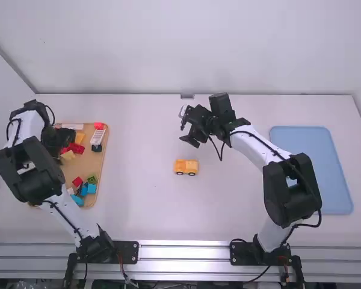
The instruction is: Assemble lego blocks to make yellow taxi
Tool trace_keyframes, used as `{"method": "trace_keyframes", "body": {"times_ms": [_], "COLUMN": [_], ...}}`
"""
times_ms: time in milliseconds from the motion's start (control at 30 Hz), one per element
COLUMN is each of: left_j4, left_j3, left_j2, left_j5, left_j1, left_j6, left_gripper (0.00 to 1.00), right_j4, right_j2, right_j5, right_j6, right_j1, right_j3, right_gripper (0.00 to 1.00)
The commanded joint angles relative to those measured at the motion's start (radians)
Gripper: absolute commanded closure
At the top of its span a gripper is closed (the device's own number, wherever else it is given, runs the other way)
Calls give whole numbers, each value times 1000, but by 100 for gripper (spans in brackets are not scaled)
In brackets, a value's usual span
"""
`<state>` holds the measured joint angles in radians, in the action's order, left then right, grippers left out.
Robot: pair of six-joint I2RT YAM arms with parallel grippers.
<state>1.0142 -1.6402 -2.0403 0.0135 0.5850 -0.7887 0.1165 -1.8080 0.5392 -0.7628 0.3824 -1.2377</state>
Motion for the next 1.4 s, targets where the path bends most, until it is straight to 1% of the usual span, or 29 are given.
{"method": "trace_keyframes", "body": {"times_ms": [0, 333, 467, 567, 700, 833, 900, 1000, 1067, 1133, 1267, 1367], "left_j4": [11, -26, -31, -45, -60, -66, -53, -41, -27, -25, -49, -90], "left_j3": [13, 8, 8, 7, 8, 12, 12, 12, 12, 12, 11, 11], "left_j2": [-10, -112, -114, -114, -114, -114, -114, -114, -114, -114, -114, -114], "left_j5": [76, 61, 98, 110, 117, 150, 164, 160, 160, 160, 158, 117], "left_j1": [-3, 24, 21, 21, 23, 18, 17, 17, 17, 17, 17, 17], "left_j6": [-124, -140, -178, -189, -204, -277, -348, -420, -484, -512, -520, -474], "left_gripper": [1, 1, 2, 2, 5, 3, 2, 2, 0, 1, 1, 1], "right_j4": [5, 31, 30, 30, 30, 30, 29, 22, 22, 22, 23, 21], "right_j2": [18, 18, 18, 18, 18, 18, 18, 18, 18, 18, 18, 18], "right_j5": [-2, -2, -4, -45, -104, -121, -121, -121, -121, -121, -121, -122], "right_j6": [3, 3, 2, 2, 2, 2, 3, 3, 3, 3, 2, 2], "right_j1": [-2, -3, -3, -3, -2, -2, -2, -2, -2, -2, -2, -2], "right_j3": [-19, -19, -19, -19, -19, -19, -19, -19, -19, -19, -19, -19], "right_gripper": [1, 1, 1, 1, 1, 1, 1, 1, 1, 1, 1, 1]}}
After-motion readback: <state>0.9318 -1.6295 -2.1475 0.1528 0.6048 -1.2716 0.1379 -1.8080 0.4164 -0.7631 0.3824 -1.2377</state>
